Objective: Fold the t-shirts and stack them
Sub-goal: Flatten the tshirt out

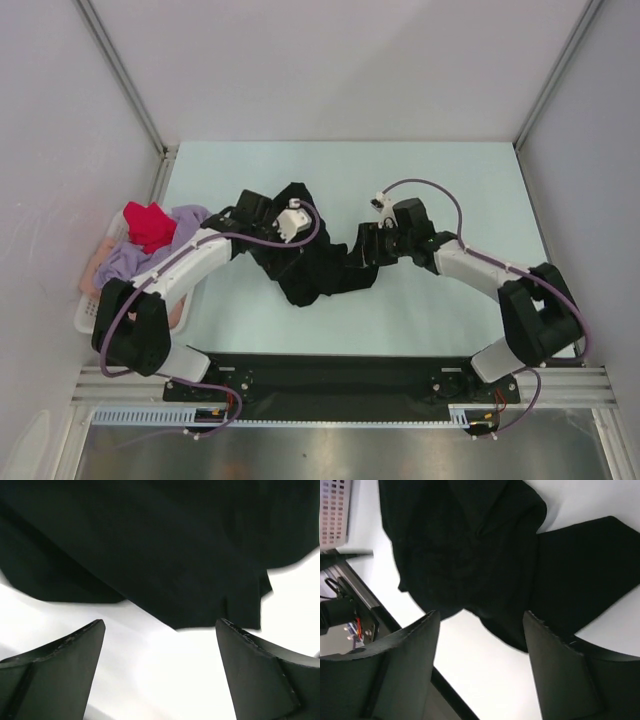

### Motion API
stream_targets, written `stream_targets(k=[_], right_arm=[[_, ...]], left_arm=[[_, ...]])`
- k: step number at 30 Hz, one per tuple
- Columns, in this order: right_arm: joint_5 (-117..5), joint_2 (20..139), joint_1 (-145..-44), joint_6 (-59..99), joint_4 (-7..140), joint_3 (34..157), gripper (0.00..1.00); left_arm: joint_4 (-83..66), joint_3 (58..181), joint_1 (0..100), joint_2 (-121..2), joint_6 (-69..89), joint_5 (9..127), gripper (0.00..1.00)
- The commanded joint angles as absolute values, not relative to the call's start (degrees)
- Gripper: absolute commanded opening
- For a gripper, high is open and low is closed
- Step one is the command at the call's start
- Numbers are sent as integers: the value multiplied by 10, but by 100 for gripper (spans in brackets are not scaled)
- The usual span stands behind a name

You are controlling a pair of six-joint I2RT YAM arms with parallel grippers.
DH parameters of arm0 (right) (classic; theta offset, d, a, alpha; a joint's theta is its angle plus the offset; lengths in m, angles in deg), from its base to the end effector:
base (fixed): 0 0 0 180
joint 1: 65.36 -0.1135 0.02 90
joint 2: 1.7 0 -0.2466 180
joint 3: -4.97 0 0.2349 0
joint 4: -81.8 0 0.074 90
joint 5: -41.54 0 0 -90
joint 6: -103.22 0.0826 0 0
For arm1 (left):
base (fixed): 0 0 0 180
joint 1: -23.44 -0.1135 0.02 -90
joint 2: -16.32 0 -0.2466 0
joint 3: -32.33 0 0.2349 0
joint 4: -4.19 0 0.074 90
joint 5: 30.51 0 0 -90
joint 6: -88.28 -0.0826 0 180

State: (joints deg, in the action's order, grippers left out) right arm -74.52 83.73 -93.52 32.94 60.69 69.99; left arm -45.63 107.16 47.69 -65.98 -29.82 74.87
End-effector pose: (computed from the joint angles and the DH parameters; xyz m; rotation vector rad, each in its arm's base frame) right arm 0.2751 0.1884 0.1792 -0.4223 2.3546 0.9380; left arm 0.2672 -0.1444 0.1981 1.2134 2.2400 -0.3184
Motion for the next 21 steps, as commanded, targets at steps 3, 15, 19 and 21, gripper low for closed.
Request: stream_targets(k=[3, 15, 19, 21], right_arm=[[-786, 916, -936, 398, 707, 722, 67], [-814, 916, -916, 461, 785, 728, 0], [-719, 826, -901, 404, 693, 770, 0], [-672, 765, -902, 373, 643, 792, 0]], left_arm=[[-477, 1045, 482, -671, -304, 782, 100], [-459, 1001, 482, -634, -299, 796, 100], [-459, 1021, 482, -629, -305, 787, 100], [-461, 1046, 483, -633, -306, 784, 100]])
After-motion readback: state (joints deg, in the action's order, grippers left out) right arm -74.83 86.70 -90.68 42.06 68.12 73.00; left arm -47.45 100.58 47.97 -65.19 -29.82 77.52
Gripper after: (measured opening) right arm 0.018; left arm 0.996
